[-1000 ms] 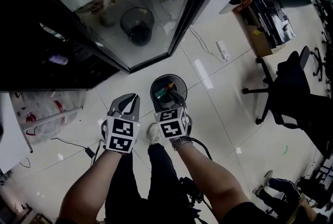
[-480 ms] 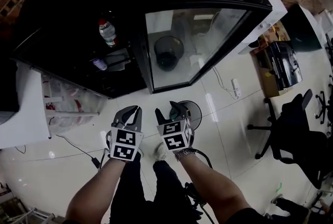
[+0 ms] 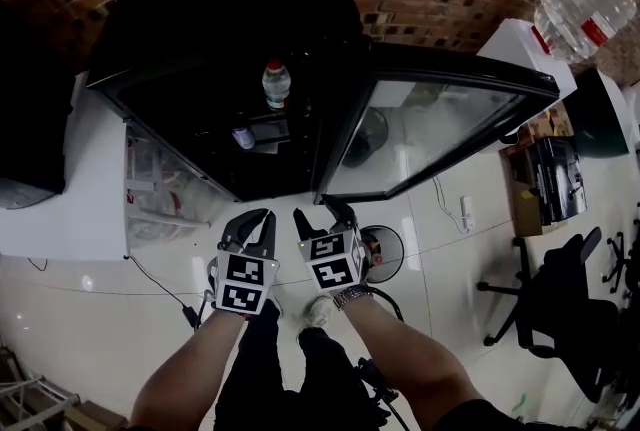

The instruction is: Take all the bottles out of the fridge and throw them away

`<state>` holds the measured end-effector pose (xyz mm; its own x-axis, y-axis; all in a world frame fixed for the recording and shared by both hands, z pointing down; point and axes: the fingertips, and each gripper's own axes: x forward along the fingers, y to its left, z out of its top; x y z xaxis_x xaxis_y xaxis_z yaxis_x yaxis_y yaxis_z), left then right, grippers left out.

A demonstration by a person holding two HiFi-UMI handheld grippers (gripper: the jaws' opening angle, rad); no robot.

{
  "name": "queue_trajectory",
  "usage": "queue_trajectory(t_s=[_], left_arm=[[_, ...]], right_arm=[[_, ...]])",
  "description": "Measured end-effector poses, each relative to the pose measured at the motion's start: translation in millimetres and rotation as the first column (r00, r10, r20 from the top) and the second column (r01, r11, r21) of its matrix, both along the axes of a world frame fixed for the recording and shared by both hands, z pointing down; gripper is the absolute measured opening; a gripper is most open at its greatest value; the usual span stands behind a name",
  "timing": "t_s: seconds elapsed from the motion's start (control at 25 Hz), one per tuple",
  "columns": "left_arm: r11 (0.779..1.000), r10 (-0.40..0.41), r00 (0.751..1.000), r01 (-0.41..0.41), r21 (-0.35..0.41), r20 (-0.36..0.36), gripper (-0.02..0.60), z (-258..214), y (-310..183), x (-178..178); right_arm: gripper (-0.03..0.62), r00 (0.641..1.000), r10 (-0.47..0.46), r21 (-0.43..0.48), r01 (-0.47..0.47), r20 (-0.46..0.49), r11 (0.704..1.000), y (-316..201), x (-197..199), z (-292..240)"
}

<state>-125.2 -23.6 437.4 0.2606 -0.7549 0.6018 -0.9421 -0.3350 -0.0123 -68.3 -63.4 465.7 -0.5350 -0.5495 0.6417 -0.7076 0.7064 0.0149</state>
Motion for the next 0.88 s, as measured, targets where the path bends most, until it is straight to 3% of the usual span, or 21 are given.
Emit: queue_trajectory(t_s=[0.32,0.56,0.88], left_arm=[[0.999,-0.035,0.999,0.035,0.034,-0.008,0.005,-25.4,-16.3,-48.9],[0.998,-0.025,1.000,0.026,0.054,-0.007,0.004,-41.4,-32.4,-71.0],[0.998,0.019,1.000,-0.019,0.056,-0.009,0.005,-44.3,-57.1,-88.5]], right_arm=[[0.233,1.000,-0.012,0.083,0.009,0.026,0.996,-50.5,-65.3,-49.3],[0.233,0.999,0.030,0.141,-0.035,0.042,0.989,-100.5,-95.6,-84.9],[0.272,0.992,0.118,0.131,-0.122,0.037,0.984,-156.3,-116.3,-81.4]])
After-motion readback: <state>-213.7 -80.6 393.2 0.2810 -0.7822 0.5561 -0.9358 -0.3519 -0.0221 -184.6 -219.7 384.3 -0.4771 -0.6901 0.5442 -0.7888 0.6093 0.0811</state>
